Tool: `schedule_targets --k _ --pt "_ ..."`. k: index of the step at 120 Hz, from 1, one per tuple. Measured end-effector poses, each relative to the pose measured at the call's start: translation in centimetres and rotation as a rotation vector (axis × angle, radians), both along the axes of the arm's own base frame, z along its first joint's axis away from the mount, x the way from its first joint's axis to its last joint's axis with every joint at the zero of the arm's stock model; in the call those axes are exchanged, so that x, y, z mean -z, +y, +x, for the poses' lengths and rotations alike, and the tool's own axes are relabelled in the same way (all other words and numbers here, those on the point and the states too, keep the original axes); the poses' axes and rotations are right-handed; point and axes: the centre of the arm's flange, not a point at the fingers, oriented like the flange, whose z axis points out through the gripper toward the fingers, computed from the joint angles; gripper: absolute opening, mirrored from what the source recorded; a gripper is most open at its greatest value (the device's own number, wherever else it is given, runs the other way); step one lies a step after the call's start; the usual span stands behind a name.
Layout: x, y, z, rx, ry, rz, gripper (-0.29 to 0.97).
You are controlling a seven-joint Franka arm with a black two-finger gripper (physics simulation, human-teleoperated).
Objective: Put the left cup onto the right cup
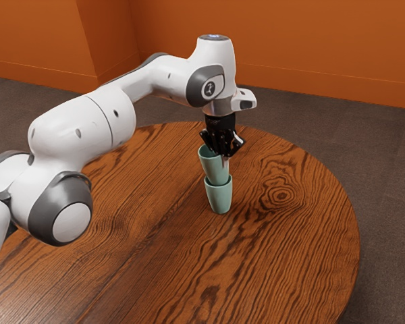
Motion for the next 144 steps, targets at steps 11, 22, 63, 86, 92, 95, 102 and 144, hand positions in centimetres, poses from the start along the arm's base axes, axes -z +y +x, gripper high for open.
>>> schedule_targets --k 11,22,63,86,92,95,102,144 --pt "0.3 0.0 0.0 -0.001 0.006 0.000 -0.10" --pt "0.7 0.0 0.0 -0.002 0.012 0.001 -0.10" --pt "0.8 -0.1 0.0 -0.004 0.015 -0.002 0.35" --pt "0.8 -0.2 -0.1 -0.003 0.015 -0.002 0.54" --pt "0.8 -0.3 -0.1 -0.002 0.015 -0.002 0.56" --pt "0.8 -0.3 -0.1 -0.001 0.015 -0.002 0.57" --pt "0.7 -0.3 -0.1 -0.002 0.015 -0.001 0.60" --pt "-0.9 -0.3 -0.4 0.002 0.005 0.005 0.65"
